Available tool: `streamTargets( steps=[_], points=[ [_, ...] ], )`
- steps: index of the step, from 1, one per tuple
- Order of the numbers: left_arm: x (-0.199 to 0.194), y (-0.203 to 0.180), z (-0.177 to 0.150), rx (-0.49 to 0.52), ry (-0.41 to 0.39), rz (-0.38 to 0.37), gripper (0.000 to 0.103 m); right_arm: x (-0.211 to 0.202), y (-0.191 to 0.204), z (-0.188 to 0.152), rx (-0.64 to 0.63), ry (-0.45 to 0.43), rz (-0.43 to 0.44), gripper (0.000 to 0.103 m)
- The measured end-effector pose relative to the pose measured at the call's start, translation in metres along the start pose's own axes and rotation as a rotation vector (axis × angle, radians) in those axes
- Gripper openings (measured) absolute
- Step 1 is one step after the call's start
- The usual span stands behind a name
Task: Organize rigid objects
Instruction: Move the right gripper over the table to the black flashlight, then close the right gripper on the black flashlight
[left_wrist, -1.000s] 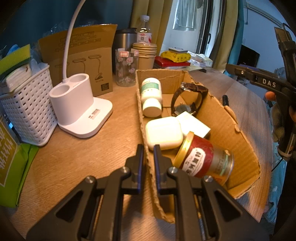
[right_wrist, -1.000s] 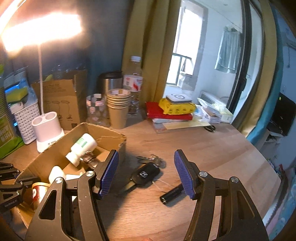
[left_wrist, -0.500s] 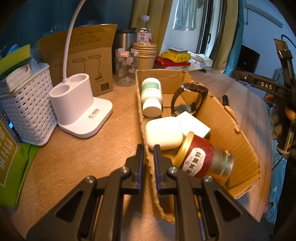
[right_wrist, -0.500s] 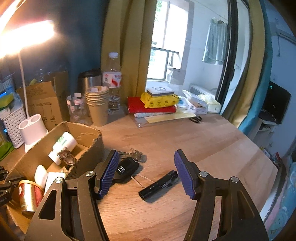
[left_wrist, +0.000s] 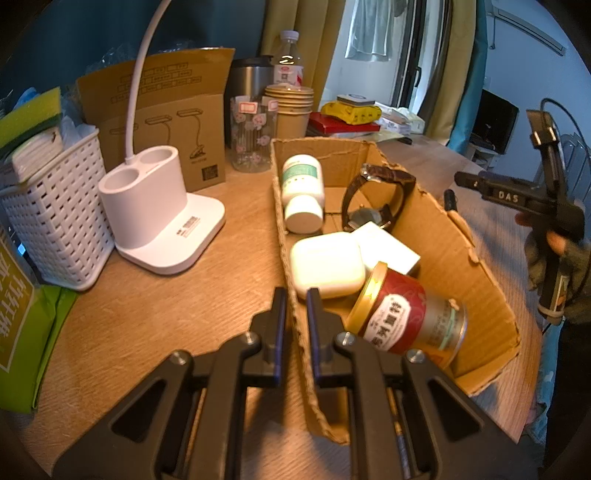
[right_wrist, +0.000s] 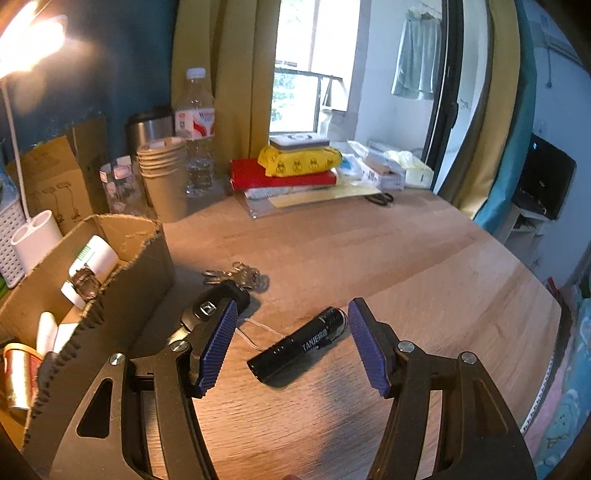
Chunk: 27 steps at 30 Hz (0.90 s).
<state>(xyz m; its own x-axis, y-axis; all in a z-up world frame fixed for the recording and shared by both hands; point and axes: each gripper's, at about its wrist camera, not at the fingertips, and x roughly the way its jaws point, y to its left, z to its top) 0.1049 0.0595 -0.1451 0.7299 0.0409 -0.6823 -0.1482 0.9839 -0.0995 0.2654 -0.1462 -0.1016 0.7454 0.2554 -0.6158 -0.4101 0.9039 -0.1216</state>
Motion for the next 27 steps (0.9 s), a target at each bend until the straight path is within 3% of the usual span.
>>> streamTargets(
  steps=[18,21,23,25,27],
  points=[
    [0.0,0.0,0.0,0.0,0.0,0.0,0.012,0.04,-0.005,-0.014,0.028,0.131,-0.018,0.062],
    [0.0,0.0,0.0,-0.001,0.001,0.0,0.012,0.044,-0.006,-0.014,0.032,0.149,-0.015,0.055],
    [0.0,0.0,0.0,-0.001,0.001,-0.001,0.012,0.044,-0.005,-0.014,0.031,0.152,-0.014,0.035],
    [0.0,0.0,0.0,0.0,0.001,0.0,0.012,0.045,-0.004,-0.015,0.024,0.164,-0.017,0.025],
    [0.0,0.0,0.0,0.0,0.001,0.0,0.012,0.046,-0.004,-0.015,0.019,0.169,-0.018,0.023]
  ],
)
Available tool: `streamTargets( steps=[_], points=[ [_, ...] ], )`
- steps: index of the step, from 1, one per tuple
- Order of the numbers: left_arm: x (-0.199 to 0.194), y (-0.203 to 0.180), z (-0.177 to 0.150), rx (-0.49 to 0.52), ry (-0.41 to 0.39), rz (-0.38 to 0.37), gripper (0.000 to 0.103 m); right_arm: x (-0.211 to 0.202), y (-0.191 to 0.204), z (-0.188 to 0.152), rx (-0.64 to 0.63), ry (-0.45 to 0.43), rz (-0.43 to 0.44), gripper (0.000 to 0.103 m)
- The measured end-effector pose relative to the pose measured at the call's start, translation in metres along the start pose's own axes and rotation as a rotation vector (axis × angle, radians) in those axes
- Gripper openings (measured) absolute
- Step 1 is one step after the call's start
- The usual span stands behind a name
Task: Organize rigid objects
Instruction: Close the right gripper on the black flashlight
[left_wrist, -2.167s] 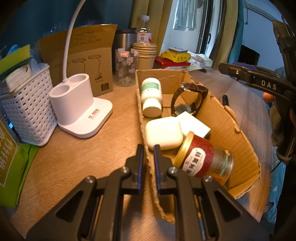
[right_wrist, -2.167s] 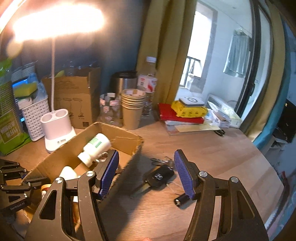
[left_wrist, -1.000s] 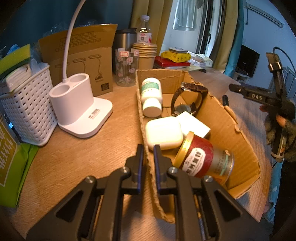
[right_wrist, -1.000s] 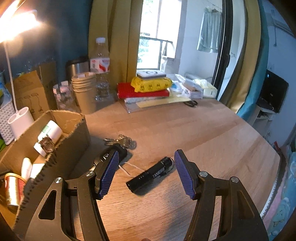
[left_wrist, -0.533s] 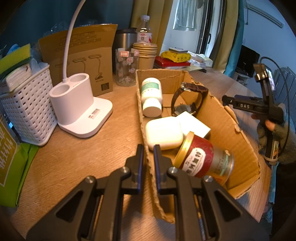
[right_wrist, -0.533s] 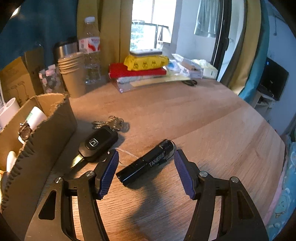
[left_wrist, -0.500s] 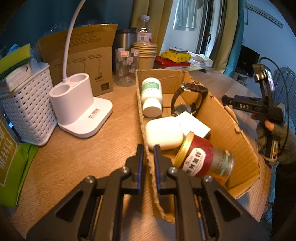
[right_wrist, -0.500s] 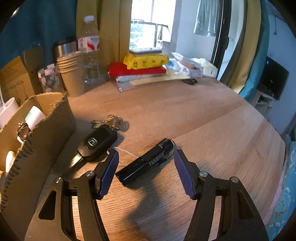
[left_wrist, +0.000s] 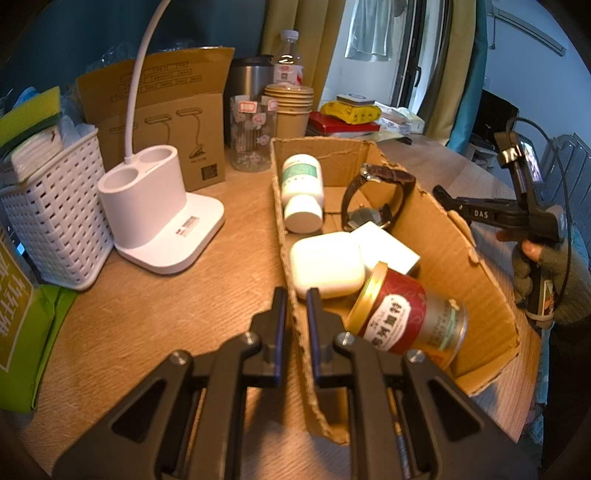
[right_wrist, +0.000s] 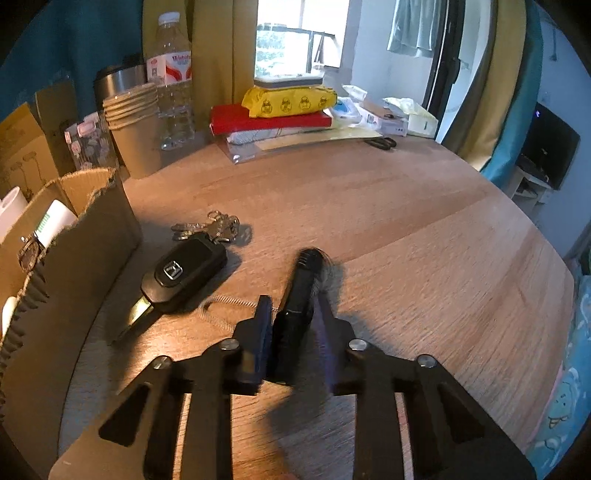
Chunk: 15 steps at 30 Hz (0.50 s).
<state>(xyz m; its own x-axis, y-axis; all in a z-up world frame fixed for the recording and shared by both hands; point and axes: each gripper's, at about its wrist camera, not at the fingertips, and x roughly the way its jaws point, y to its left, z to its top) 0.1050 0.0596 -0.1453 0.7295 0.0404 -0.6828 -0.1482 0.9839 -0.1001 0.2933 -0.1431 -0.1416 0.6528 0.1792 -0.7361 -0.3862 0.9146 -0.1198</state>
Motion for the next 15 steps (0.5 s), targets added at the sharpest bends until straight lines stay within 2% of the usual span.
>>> streamTargets(
  steps=[8,15],
  points=[
    [0.0,0.0,0.0,0.0,0.0,0.0,0.012,0.0,-0.003,0.0,0.01,-0.003,0.027,0.022],
    [0.001,0.0,0.0,-0.001,0.001,-0.001,0.012,-0.017,-0.007,0.001,0.033,-0.056,0.062,0.021]
  ],
)
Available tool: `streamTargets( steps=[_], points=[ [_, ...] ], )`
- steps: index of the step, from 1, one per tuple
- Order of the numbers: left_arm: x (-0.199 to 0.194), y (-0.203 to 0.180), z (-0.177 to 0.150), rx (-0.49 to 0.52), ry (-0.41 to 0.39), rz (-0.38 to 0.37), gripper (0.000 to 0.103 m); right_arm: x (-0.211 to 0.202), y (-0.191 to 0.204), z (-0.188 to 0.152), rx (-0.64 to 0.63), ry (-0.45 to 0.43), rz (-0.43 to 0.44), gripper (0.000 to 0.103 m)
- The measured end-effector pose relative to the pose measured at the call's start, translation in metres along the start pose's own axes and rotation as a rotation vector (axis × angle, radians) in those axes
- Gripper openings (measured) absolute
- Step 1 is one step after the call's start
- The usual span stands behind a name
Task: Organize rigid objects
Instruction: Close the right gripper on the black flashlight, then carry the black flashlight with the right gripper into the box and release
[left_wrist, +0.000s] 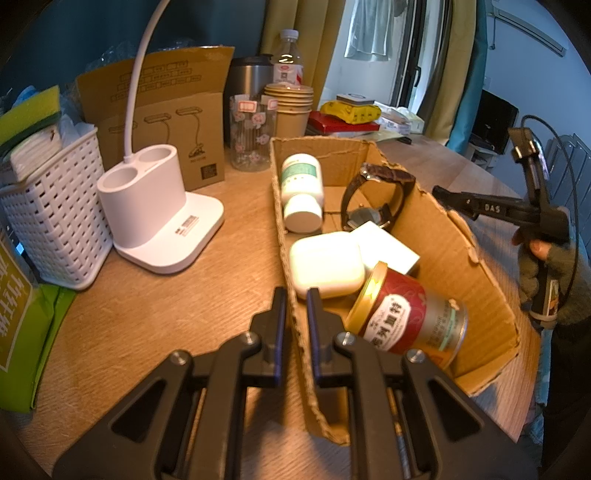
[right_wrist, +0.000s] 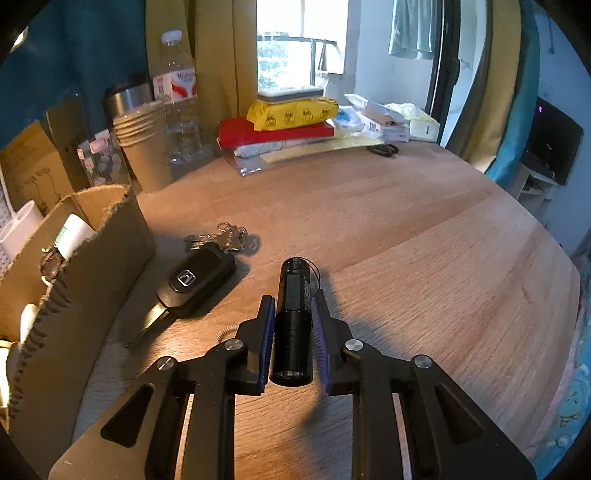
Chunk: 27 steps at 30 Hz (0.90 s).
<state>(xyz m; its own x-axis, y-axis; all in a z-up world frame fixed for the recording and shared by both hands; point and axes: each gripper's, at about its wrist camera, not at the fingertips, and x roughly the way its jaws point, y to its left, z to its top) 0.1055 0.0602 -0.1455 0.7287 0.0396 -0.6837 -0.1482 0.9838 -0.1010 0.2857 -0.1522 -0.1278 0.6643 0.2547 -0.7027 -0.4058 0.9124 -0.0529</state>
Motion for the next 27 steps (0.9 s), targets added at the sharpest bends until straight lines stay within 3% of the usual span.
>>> streamTargets(
  steps=[13,27],
  points=[
    [0.0,0.0,0.0,0.0,0.0,0.0,0.012,-0.004,0.007,-0.006,-0.023,0.002,0.003,0.021],
    [0.0,0.0,0.0,0.0,0.0,-0.001,0.012,-0.07,0.033,0.009,-0.059,-0.144,0.051,0.021]
  ],
)
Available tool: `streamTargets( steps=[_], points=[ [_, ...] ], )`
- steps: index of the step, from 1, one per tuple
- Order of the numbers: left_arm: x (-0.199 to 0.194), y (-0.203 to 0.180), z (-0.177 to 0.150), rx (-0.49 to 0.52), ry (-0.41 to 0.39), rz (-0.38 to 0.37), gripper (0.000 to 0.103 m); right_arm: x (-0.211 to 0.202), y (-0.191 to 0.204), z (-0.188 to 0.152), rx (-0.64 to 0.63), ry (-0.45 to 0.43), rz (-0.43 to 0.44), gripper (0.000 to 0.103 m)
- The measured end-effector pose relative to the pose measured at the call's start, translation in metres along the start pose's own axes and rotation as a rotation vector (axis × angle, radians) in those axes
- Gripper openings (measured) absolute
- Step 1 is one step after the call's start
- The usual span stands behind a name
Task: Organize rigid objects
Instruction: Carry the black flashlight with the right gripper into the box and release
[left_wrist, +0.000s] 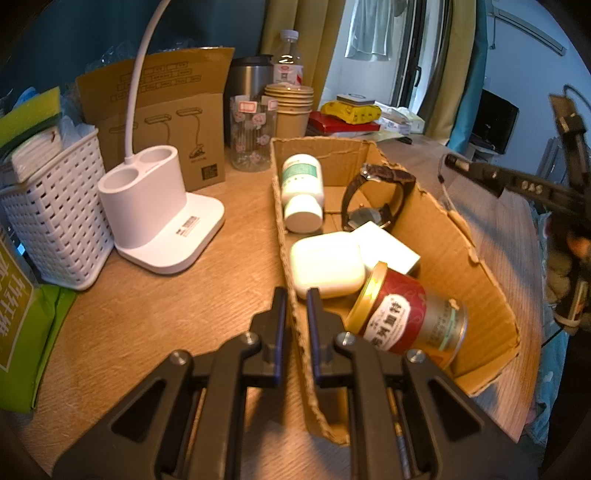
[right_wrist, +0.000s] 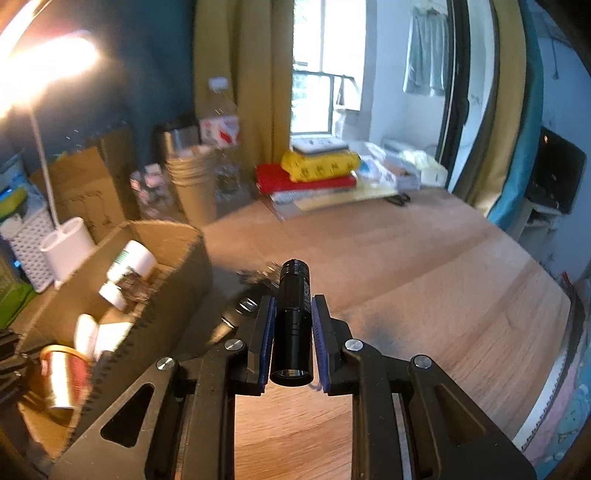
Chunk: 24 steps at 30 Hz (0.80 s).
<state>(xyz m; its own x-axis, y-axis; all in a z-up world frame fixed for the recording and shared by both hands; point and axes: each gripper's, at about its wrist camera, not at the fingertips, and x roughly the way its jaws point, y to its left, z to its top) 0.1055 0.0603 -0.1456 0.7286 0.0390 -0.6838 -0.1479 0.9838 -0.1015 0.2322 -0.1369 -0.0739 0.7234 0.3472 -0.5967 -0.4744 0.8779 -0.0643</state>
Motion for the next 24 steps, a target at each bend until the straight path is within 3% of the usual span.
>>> streamTargets(
  steps=[24],
  points=[
    [0.0,0.0,0.0,0.0,0.0,0.0,0.012,-0.065,0.072,0.033,-0.123,-0.176,0.126,0.021]
  ],
)
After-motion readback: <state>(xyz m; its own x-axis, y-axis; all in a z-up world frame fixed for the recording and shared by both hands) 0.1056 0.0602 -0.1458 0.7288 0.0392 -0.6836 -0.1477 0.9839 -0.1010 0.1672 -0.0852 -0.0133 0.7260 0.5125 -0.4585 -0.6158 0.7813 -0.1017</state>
